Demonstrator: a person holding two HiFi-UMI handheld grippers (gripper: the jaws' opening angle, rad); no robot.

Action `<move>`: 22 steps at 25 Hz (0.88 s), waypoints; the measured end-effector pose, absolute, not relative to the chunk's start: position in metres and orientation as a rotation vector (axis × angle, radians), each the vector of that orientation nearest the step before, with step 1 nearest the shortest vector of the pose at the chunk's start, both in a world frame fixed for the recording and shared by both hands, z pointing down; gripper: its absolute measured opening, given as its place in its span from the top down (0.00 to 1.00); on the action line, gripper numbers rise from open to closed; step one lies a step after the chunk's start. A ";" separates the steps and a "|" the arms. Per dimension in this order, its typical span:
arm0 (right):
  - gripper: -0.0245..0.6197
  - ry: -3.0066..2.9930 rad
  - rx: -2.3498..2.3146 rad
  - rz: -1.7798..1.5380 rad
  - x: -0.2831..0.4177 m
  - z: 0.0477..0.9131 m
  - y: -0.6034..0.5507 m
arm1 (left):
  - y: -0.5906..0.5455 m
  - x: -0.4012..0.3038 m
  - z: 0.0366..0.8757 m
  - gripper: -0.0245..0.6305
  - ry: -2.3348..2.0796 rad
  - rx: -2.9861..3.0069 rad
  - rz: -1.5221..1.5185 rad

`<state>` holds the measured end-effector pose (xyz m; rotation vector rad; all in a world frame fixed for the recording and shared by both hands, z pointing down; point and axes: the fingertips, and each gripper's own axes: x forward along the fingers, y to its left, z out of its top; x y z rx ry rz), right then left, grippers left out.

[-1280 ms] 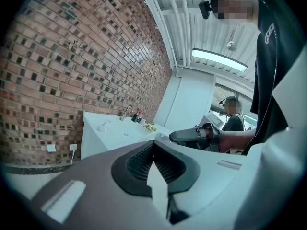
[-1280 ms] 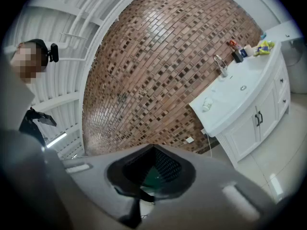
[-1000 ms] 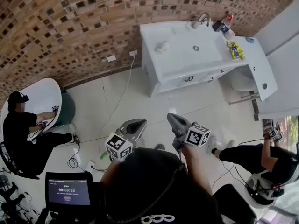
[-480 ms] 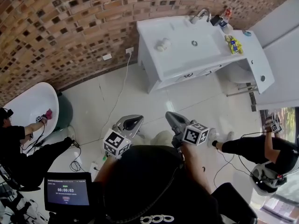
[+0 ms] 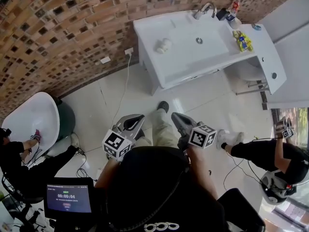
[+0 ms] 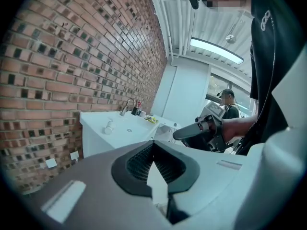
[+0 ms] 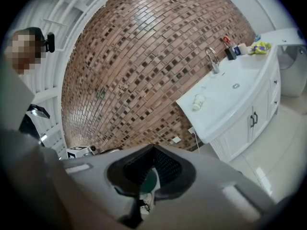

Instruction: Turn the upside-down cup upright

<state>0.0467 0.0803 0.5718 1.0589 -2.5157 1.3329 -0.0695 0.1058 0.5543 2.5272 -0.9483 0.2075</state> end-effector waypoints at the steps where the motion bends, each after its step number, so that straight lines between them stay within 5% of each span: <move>1: 0.97 -2.528 1.053 1.335 0.048 0.573 0.067 | 0.095 -0.069 0.555 0.94 -0.963 2.525 0.216; 22: 0.97 -2.551 0.813 1.534 0.098 0.578 -0.182 | -0.121 -0.007 0.526 0.94 -1.099 2.429 0.230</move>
